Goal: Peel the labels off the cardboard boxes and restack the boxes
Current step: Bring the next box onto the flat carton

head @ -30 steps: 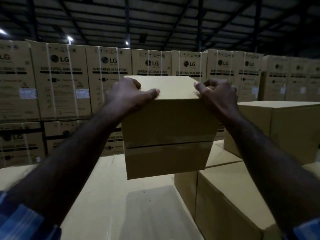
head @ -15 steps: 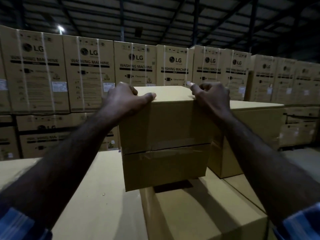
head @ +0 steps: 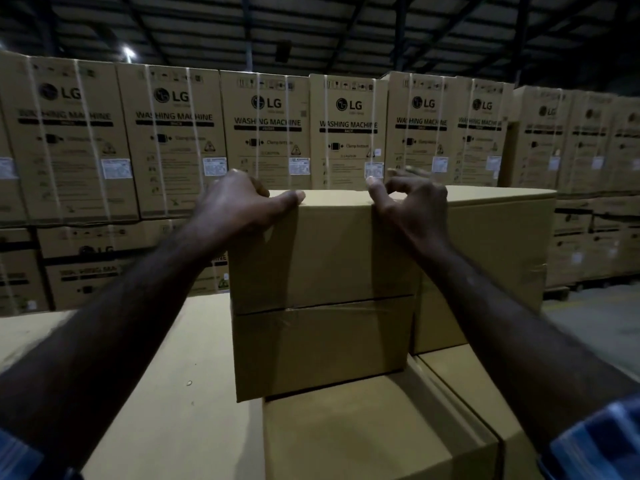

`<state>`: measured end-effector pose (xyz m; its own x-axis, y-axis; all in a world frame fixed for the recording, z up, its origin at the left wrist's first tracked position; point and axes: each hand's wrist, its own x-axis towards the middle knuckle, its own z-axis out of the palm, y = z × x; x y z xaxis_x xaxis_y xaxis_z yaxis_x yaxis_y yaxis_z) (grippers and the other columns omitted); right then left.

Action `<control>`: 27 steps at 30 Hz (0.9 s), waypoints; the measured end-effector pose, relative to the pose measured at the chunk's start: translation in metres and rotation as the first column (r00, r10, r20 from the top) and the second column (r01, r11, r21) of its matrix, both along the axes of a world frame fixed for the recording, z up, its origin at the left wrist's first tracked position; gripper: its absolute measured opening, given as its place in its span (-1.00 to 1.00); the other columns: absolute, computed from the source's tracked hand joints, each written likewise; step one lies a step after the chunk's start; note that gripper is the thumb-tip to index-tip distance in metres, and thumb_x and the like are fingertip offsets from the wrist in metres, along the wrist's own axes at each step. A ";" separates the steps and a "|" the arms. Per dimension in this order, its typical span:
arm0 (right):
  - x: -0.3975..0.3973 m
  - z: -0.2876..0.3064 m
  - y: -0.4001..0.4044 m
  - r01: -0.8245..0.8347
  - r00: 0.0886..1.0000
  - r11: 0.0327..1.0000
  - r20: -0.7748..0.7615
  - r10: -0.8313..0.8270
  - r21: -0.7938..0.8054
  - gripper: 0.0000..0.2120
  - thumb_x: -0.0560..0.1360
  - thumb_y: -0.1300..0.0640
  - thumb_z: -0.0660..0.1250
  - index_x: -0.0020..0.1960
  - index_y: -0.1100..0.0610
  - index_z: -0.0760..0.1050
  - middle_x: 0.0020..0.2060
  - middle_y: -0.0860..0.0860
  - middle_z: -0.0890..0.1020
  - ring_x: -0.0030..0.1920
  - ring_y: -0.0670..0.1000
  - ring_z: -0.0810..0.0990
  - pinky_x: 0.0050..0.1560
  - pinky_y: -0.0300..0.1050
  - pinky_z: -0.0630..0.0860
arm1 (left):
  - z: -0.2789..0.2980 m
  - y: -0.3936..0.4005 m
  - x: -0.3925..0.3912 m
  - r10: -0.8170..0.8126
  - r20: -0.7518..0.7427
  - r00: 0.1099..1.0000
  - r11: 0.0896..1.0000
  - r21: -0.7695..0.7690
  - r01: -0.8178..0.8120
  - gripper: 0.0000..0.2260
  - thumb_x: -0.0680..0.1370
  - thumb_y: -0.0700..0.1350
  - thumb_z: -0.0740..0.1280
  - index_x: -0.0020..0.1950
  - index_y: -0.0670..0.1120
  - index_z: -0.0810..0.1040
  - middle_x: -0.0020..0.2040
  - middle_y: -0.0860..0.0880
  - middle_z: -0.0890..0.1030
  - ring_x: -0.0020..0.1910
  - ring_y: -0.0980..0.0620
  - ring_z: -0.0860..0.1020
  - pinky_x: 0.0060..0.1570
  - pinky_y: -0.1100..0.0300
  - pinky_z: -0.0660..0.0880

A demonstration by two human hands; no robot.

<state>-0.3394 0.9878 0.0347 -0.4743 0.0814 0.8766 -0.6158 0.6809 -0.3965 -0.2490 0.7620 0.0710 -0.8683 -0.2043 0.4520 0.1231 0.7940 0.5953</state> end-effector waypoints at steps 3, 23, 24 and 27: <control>-0.005 -0.009 0.002 0.040 0.991 0.998 -0.129 -0.034 0.048 -0.57 0.51 -0.15 0.26 -0.24 0.18 0.65 0.12 0.13 0.66 0.34 0.13 0.44 0.19 -0.15 0.28 | -0.006 0.004 -0.002 -0.009 0.009 1.000 1.000 0.024 0.009 -0.51 0.45 0.24 0.36 0.12 -0.15 0.57 -0.13 -0.07 0.61 -0.17 -0.01 0.60 -0.15 -0.01 0.62; -0.035 -0.018 0.004 0.309 0.910 0.920 -0.357 -0.212 0.240 -0.42 0.61 -0.21 0.01 -0.13 0.18 0.63 -0.07 0.11 0.71 0.13 0.19 0.56 0.20 0.11 0.34 | -0.024 0.007 -0.029 0.148 -0.180 0.972 0.985 -0.063 -0.161 -0.37 0.47 0.36 0.24 0.35 -0.05 0.47 0.11 -0.16 0.58 -0.11 -0.07 0.57 -0.23 0.09 0.58; -0.034 -0.018 0.004 0.319 0.905 0.915 -0.366 -0.217 0.246 -0.42 0.60 -0.20 0.02 -0.12 0.19 0.63 -0.08 0.12 0.71 0.12 0.20 0.56 0.18 0.12 0.35 | -0.026 0.007 -0.030 0.168 -0.220 0.961 0.978 -0.084 -0.190 -0.37 0.46 0.38 0.22 0.34 -0.05 0.49 0.11 -0.16 0.59 -0.12 -0.07 0.56 -0.23 0.08 0.58; -0.031 -0.018 0.004 0.357 0.891 0.894 -0.387 -0.238 0.271 -0.40 0.60 -0.20 -0.01 -0.12 0.21 0.62 -0.12 0.15 0.71 0.07 0.22 0.56 0.13 0.16 0.37 | -0.033 0.008 -0.034 0.189 -0.321 0.928 0.970 -0.085 -0.227 -0.37 0.46 0.42 0.17 0.27 -0.03 0.54 0.09 -0.15 0.61 -0.11 -0.09 0.59 -0.21 0.02 0.62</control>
<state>-0.3703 0.9916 0.0166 -0.1463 -0.1465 0.9783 -0.4172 0.9058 0.0733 -0.2832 0.7696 0.0385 -0.6264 -0.2935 0.7222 0.1098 0.8840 0.4545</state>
